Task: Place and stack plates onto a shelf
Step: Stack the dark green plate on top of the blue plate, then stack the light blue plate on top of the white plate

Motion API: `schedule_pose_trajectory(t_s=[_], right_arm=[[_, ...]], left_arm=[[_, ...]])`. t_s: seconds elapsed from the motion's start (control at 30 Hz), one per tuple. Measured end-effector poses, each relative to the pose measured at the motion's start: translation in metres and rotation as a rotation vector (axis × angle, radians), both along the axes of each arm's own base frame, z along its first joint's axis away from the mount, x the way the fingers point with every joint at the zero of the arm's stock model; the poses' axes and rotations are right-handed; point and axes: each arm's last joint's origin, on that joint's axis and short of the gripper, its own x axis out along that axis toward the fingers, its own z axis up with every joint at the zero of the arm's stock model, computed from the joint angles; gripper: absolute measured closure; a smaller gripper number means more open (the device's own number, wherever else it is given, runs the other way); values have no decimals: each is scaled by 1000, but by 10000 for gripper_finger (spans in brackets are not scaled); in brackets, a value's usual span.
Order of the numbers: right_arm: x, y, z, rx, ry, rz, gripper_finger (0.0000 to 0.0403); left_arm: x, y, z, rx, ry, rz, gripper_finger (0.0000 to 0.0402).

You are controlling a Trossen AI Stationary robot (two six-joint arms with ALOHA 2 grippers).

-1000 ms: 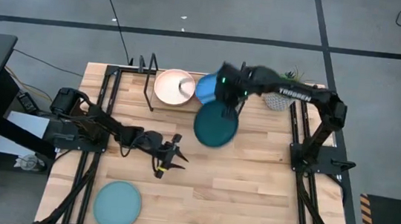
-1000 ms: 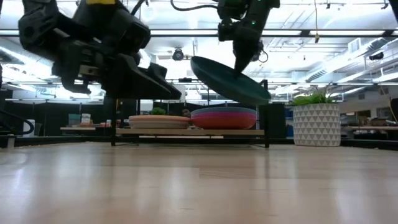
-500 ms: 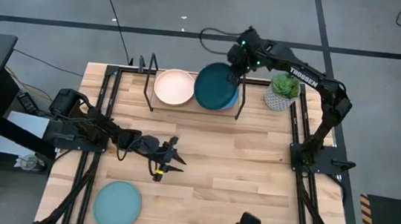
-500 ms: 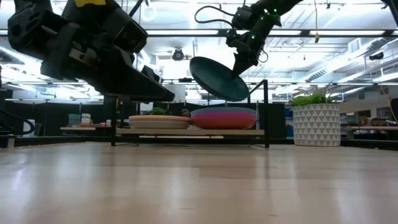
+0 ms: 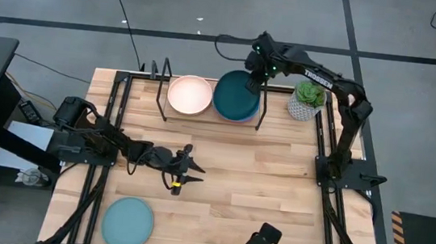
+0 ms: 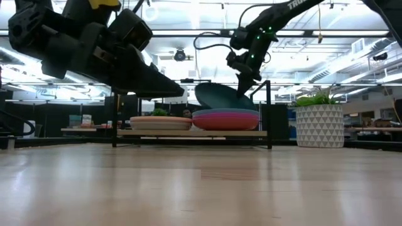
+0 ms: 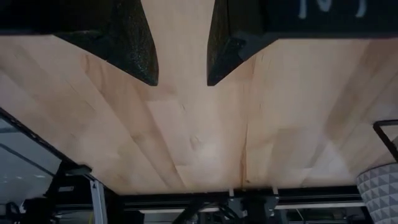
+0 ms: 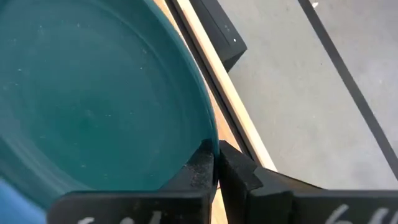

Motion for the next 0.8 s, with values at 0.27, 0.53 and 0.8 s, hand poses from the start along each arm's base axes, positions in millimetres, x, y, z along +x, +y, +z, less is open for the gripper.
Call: schedule_pose_trajectory(t_s=[0.27, 0.53, 0.8], right_arm=[[4, 0, -2, -37, 17, 25, 333], [4, 1, 1, -61, 34, 24, 308], [20, 30, 27, -53, -58, 139, 309]], left_arm=[[0, 0, 0, 32, -1, -9, 259], [0, 1, 0, 71, -8, 12, 259], [-8, 3, 12, 79, 42, 40, 259]])
